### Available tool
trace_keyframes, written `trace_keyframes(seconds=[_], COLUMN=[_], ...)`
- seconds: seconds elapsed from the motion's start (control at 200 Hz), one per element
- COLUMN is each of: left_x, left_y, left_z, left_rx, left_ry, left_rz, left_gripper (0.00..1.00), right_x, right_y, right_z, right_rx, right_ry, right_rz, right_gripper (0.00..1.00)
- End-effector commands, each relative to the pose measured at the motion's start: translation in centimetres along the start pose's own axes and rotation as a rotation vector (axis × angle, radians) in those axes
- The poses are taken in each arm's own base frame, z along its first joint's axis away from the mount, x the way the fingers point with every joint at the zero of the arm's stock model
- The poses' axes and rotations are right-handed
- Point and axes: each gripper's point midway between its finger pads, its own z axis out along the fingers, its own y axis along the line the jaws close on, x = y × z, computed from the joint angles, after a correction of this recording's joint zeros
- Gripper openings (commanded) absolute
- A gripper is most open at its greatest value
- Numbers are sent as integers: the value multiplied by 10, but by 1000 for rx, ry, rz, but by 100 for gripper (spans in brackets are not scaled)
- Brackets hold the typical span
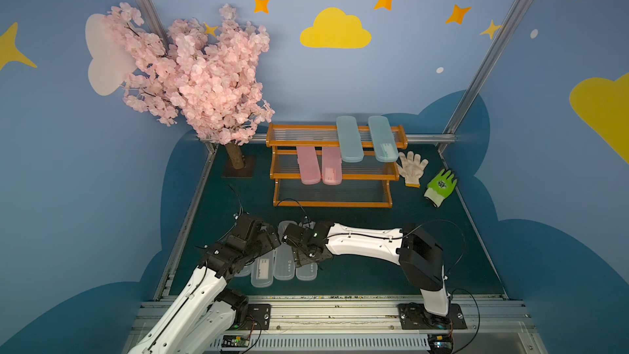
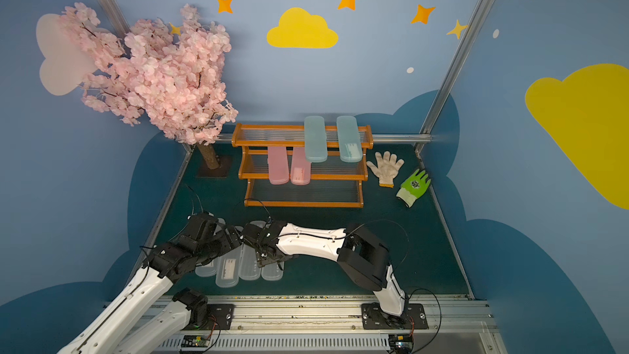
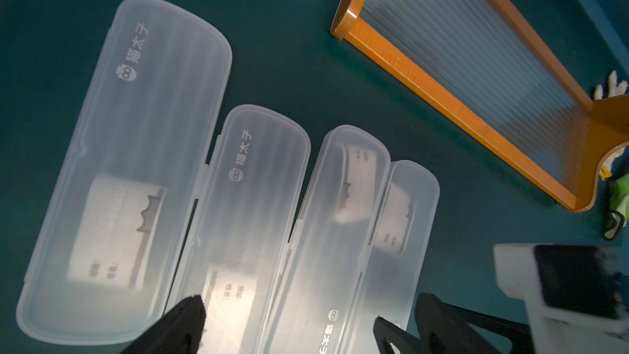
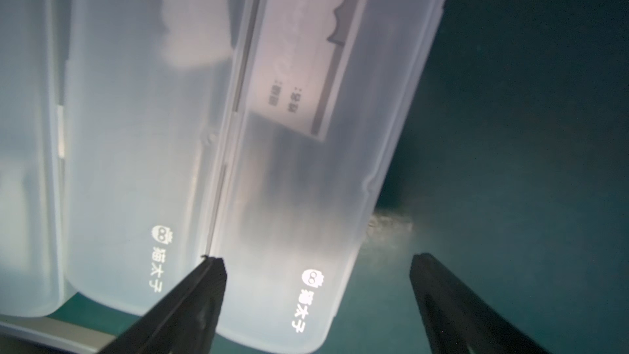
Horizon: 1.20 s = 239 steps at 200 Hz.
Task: Place the pencil cases on the shelf according to color
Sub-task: Pick up the pencil case from the center of the board.
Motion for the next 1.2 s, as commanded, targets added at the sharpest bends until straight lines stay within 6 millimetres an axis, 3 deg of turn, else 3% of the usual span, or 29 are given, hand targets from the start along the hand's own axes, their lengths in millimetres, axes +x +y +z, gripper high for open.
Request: trace_keyframes(seconds=[0.0,0.22,0.401,0.616,0.901,0.981,1.192], left_x=[1,6,11,13,9,8,1], left_y=[8,3,-2,-7,-5,-4,-2], left_z=[1,5,8,9,9,9,6], left_rx=[-34,-11,5,46,26,20,22], left_ry=[-5,26,58,56,42,37,-11], left_rz=[-4,-5,2,-21,5,11,37], left_gripper=[100,100,100,100,100,100,100], right_x=[-2,7,20,33,48,52,59], right_y=[11,4,-34,-81,-110,-113,-91], right_z=[6,26,34,12,-17,-21,-14], right_rx=[-20,11,16,-15,3,6,-24], right_ry=[12,57,86,16,-8,-4,12], right_rz=[-3,2,68,93,-24,-63,-130], right_gripper=[91,91,87,86,98,99,99])
